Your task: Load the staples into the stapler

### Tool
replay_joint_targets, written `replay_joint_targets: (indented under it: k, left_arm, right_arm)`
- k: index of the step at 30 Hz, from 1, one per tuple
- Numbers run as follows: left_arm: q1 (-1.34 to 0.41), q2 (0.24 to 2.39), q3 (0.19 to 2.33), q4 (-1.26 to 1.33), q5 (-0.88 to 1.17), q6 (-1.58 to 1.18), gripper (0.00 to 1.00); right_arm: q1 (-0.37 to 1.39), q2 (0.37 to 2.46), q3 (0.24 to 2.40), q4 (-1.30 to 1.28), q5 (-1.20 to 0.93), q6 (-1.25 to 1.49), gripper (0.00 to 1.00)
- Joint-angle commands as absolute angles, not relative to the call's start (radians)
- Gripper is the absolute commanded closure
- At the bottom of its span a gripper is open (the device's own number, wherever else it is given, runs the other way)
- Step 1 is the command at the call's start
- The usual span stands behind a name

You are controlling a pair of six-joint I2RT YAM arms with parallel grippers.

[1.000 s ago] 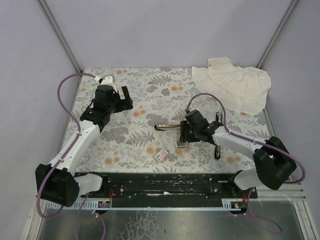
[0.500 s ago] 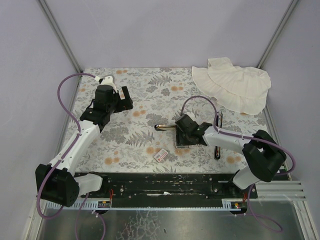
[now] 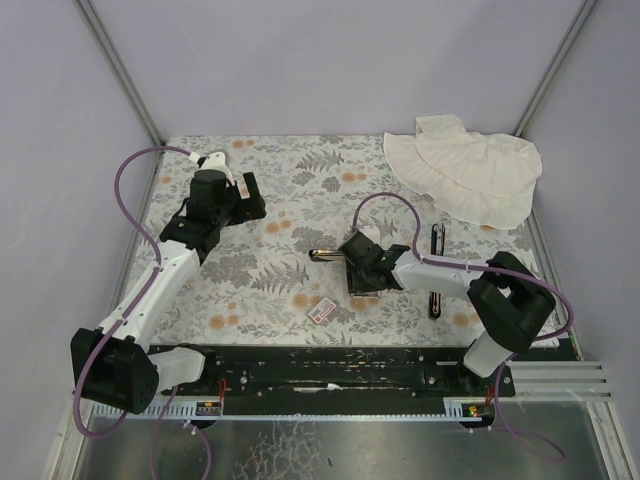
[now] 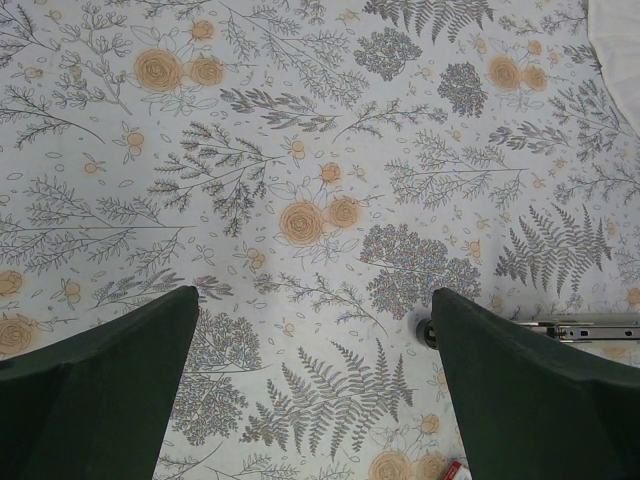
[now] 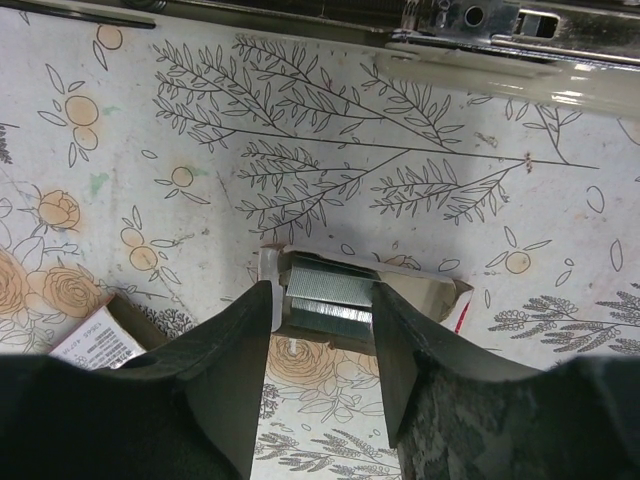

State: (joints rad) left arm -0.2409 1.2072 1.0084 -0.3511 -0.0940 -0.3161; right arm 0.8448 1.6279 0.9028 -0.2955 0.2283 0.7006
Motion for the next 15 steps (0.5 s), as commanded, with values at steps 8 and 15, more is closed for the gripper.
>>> replay_joint_targets:
  k: [8,15]
  left_arm:
    - [-0.235,1.190,1.009,-0.328,-0.085,-0.316,0.00]
    - [-0.233,1.194,1.010,-0.328,-0.078,-0.318,0.00]
  right_arm:
    - [0.865,1.653,0.958,-0.329,0.314,0.704,0.52]
    - [0.866,1.642,0.956,-0.341,0.336,0.704,0.50]
